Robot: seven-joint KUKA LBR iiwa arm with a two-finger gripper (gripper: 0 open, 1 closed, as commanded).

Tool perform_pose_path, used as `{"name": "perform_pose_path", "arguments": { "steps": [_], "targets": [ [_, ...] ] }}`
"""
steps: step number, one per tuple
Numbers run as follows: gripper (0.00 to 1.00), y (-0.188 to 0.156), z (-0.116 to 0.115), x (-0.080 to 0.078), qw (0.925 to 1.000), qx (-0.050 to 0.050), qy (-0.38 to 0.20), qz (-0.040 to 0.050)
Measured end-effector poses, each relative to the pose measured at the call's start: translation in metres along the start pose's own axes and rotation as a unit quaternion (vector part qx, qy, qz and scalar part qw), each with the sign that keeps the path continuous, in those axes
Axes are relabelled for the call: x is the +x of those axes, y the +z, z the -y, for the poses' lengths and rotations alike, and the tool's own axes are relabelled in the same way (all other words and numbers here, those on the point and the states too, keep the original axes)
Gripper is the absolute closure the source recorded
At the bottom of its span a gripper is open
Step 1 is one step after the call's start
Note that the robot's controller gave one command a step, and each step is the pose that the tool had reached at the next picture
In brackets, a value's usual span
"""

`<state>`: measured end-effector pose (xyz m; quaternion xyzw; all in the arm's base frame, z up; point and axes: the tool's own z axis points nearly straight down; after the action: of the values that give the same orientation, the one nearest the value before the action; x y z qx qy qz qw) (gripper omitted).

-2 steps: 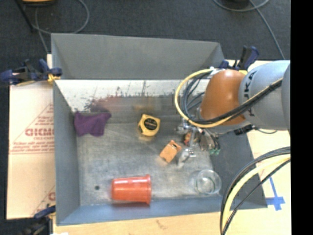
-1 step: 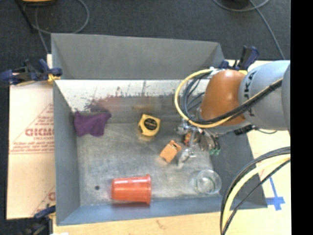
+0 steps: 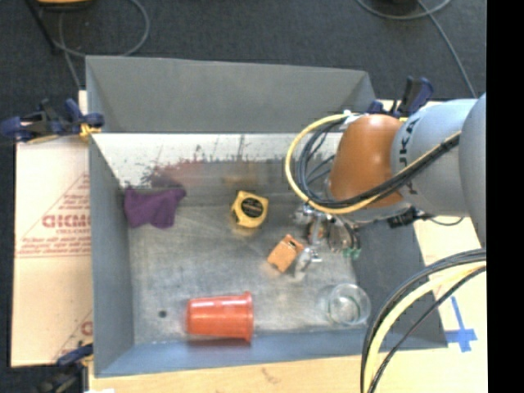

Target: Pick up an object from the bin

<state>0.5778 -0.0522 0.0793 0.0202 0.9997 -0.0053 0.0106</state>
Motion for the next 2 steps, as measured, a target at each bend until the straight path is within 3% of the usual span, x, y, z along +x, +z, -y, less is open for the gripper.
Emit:
{"name": "perform_pose_path", "arguments": {
  "steps": [1,2],
  "targets": [
    [1.0,-0.0016,-0.022,0.0218,0.9999,-0.001,0.007,-0.0083],
    [1.0,-0.0016,-0.0221,0.0217,0.9999,-0.001,0.007,-0.0083]
  ]
}}
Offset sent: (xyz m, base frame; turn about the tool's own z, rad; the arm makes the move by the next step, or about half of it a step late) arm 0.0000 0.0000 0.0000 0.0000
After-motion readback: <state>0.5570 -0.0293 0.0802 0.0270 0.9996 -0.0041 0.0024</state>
